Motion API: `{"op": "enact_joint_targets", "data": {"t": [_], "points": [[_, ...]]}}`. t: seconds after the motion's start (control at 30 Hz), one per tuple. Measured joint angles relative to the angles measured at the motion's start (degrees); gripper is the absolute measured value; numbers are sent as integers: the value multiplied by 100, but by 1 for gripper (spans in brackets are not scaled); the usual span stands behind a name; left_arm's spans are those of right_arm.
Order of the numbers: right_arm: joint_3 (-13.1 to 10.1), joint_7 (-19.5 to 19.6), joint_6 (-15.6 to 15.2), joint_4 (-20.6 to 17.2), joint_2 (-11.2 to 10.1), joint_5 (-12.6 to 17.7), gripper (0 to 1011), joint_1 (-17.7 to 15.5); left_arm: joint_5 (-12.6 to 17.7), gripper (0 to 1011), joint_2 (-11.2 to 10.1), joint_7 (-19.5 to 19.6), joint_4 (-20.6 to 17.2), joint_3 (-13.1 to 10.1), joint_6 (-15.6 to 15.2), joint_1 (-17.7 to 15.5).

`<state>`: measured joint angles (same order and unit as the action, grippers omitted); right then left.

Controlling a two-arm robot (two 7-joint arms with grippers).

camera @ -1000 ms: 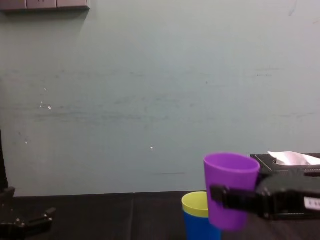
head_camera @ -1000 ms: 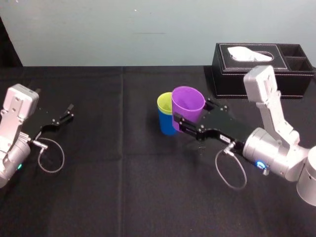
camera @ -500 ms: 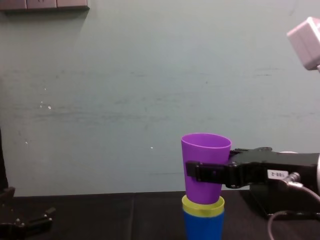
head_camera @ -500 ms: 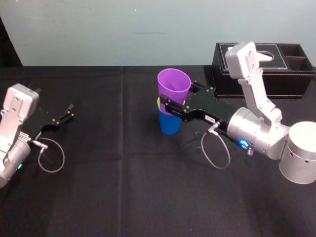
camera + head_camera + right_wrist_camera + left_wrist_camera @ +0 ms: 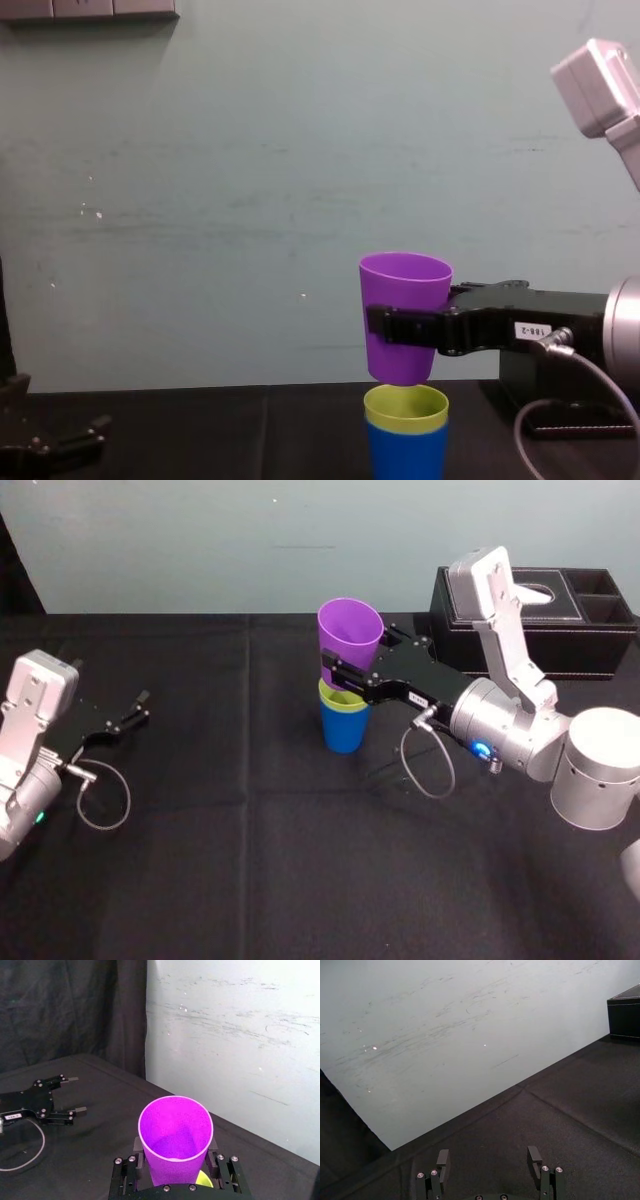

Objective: Stack the three plastic cups sequentially using one hand.

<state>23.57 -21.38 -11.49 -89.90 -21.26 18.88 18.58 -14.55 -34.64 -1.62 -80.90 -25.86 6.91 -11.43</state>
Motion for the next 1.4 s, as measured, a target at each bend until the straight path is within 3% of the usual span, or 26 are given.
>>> {"op": "enact_joint_targets", "data": {"t": [1.4], "points": [[39, 123, 210, 877, 422, -481, 716, 234, 0, 1011, 0, 0, 0, 0, 0, 0]]}}
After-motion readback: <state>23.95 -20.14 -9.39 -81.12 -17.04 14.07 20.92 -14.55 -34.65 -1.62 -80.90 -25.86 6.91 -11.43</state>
